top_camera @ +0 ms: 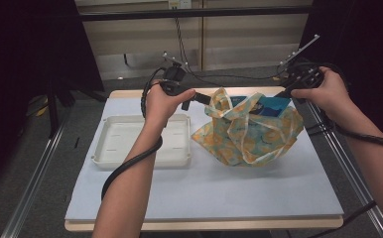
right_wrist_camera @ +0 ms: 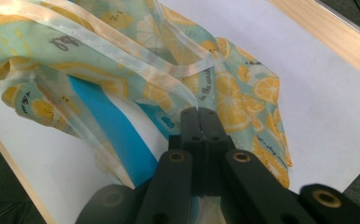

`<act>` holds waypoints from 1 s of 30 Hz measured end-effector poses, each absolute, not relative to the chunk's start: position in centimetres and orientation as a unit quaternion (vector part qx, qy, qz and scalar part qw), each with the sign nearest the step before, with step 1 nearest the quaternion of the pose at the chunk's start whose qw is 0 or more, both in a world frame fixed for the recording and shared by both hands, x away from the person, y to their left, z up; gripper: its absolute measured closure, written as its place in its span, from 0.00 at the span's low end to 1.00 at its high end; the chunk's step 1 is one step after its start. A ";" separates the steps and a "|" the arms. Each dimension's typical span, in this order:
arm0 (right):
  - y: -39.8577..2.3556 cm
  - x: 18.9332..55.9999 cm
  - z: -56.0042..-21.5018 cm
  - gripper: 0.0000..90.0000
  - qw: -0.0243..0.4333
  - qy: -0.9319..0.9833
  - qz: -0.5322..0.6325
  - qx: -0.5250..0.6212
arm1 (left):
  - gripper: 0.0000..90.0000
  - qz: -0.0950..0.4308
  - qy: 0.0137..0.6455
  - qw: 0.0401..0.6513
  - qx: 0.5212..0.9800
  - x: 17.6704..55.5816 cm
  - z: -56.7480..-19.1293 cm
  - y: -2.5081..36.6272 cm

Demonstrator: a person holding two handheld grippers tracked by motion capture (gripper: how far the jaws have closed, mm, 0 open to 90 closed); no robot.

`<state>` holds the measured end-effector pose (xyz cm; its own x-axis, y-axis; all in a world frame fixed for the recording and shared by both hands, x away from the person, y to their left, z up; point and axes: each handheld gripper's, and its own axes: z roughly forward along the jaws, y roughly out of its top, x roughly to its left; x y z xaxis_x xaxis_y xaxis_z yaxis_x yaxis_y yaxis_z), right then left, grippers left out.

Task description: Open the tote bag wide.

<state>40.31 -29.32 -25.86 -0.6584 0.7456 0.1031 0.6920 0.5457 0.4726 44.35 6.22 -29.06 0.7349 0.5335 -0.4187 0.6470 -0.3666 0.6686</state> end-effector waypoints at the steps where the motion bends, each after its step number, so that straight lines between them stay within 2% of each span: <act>1: -29.2 40.3 -25.8 1.00 0.054 0.877 0.244 0.411 | 0.28 -0.062 0.359 0.436 0.823 44.2 -28.9 6.3; 10: -29.0 40.4 -26.0 1.00 0.053 0.879 0.242 0.408 | 0.26 -0.077 0.321 0.427 0.842 42.3 -28.1 5.7; 20: -28.9 40.3 -25.9 1.00 0.052 0.879 0.243 0.408 | 0.23 -0.128 0.299 0.418 0.848 41.2 -29.2 4.9; 23: -28.9 40.4 -25.9 1.00 0.053 0.878 0.243 0.409 | 0.34 -0.142 0.287 0.426 0.846 41.5 -29.5 4.8; 28: -28.8 40.3 -25.8 1.00 0.053 0.878 0.242 0.409 | 0.59 -0.156 0.288 0.443 0.834 41.7 -29.5 4.4; 30: -28.8 40.4 -25.8 1.00 0.054 0.879 0.244 0.406 | 0.72 -0.160 0.286 0.445 0.833 41.7 -29.5 4.2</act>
